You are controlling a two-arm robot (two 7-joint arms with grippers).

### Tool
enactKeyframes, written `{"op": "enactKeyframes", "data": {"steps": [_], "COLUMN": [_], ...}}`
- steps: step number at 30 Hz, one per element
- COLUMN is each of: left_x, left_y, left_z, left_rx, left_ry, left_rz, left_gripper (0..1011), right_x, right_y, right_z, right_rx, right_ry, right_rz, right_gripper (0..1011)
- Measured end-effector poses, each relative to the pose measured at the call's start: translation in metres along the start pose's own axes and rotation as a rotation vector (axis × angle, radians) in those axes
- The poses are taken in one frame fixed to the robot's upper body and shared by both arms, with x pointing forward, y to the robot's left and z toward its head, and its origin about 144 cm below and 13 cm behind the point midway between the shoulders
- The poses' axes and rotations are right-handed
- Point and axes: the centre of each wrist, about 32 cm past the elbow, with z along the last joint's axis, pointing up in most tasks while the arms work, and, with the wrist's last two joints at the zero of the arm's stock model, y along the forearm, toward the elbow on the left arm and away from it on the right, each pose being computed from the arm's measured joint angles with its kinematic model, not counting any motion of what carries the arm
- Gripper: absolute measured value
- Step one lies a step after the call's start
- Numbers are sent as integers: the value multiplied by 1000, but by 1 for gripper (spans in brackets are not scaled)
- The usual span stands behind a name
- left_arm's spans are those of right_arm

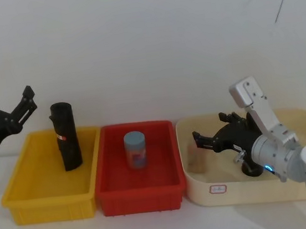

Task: Pick up the garbage bag with the one hand and transfer it to the other hand.

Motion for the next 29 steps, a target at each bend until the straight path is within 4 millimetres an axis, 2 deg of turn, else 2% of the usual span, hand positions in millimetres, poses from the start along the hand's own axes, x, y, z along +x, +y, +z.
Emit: {"op": "enactKeyframes", "data": {"steps": [1,3,29], "left_x": [0,0,0], "left_y": [0,0,0], "left_z": [0,0,0], "left_rx": [0,0,0], "left_ry": [0,0,0], "left_rz": [0,0,0], "left_gripper": [1000,1000,1000], "right_x": [0,0,-17], "right_y": [-1,-2,-33], "right_z": [0,1,21], "right_rx": [5,13,186], "right_ry": [0,0,54], "right_rz": [-1,-2,98], "right_gripper": [989,1002,1001]}}
